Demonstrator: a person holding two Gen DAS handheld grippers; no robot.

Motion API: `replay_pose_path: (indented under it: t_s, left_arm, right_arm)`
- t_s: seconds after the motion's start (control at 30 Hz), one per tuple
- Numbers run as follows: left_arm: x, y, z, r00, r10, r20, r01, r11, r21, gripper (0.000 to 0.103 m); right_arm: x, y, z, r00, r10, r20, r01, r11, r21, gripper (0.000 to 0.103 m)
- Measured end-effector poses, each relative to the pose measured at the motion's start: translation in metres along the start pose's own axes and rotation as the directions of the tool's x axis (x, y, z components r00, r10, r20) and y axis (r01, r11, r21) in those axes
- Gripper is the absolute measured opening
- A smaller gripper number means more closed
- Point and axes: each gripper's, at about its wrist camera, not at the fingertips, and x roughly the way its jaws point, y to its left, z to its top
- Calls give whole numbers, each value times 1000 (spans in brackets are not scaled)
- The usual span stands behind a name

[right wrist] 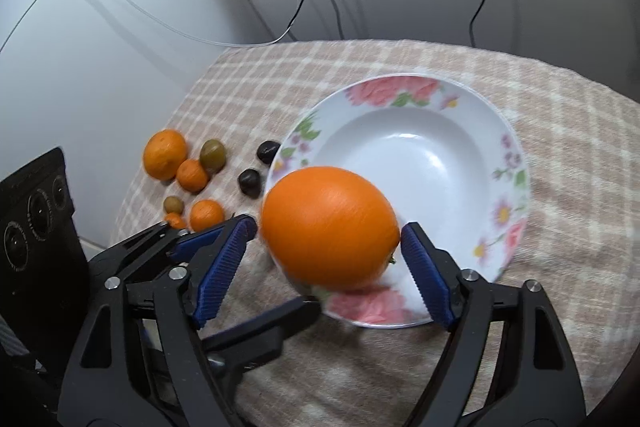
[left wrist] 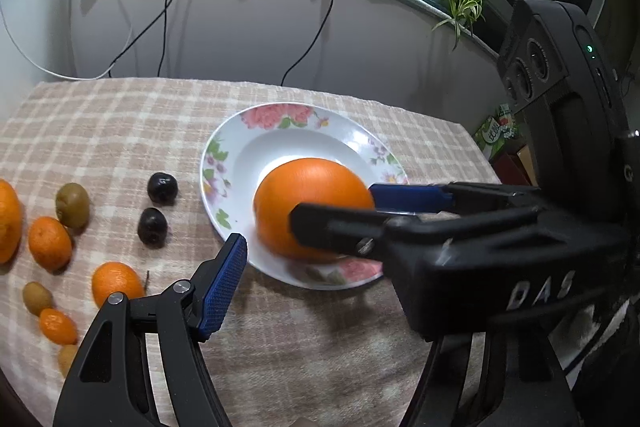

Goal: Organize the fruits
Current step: 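Carry the large orange with the right gripper over the white plate, then lower the orange onto the plate and open the right gripper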

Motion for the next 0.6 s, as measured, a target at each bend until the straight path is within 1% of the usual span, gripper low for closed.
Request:
replay_pose_path:
  t_s: [0.1, 0.33, 0.6]
  left_arm:
    - [-1, 2, -1, 1000, 2, -1, -2, 1000, -8, 71]
    - [-5, 3, -4, 1000, 7, 5, -7, 1000, -9, 71]
    - [-12, 7, -3, 1000, 21, 23, -20, 1000, -19, 71]
  right_arm:
    - [-8, -3, 3, 999, -21, 33, 20, 1000, 6, 89]
    - [-19, -3, 6, 996, -49, 74, 49, 999, -2, 90]
    - [-23, 3, 7, 995, -49, 87, 50, 999, -13, 90]
